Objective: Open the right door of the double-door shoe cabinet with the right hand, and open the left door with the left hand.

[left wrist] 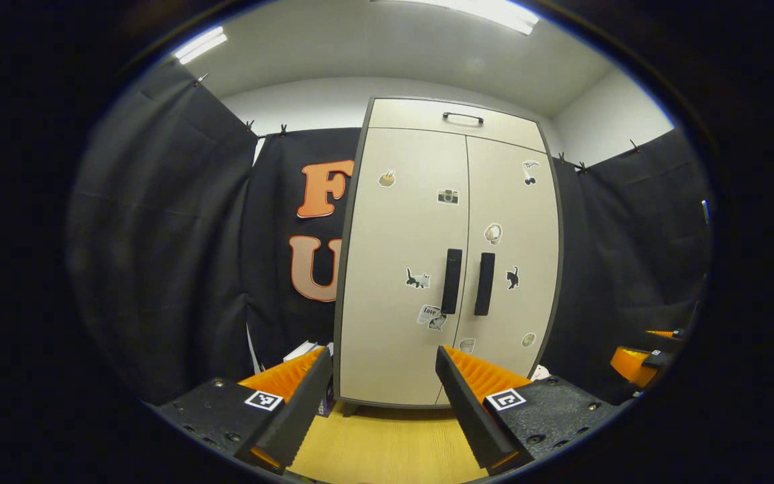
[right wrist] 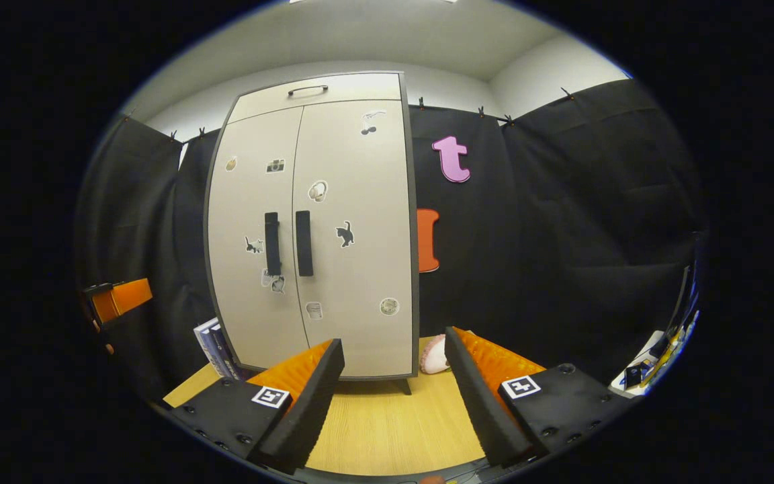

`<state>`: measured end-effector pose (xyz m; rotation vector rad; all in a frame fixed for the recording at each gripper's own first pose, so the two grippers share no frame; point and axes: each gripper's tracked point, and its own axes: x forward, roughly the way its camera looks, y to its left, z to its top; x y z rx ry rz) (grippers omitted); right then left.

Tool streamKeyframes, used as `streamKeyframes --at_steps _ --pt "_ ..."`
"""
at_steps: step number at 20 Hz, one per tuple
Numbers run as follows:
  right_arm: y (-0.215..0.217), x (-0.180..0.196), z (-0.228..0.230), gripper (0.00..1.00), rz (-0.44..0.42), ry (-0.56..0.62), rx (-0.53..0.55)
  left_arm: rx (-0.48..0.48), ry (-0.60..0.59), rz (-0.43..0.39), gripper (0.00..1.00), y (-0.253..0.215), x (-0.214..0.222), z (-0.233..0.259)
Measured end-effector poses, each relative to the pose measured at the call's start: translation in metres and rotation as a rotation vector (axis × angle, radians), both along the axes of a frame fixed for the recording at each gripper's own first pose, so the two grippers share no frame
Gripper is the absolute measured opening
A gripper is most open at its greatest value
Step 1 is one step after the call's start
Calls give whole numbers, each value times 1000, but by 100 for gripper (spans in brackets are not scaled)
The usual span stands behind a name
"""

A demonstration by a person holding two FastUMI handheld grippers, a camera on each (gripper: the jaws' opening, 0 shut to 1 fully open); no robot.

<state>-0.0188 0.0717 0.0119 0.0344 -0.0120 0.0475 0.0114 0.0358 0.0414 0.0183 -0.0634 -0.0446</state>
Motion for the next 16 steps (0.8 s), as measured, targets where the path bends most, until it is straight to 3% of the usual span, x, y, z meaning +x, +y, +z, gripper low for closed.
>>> streamKeyframes --at_steps 5,11,16 --pt "22 23 14 99 23 -29 -16 -10 5 -40 95 -2 9 4" --pt "70 85 31 99 81 -19 -49 -40 22 -29 95 17 18 -6" --pt "121 138 52 99 144 -26 16 -24 39 -8 94 35 28 -16"
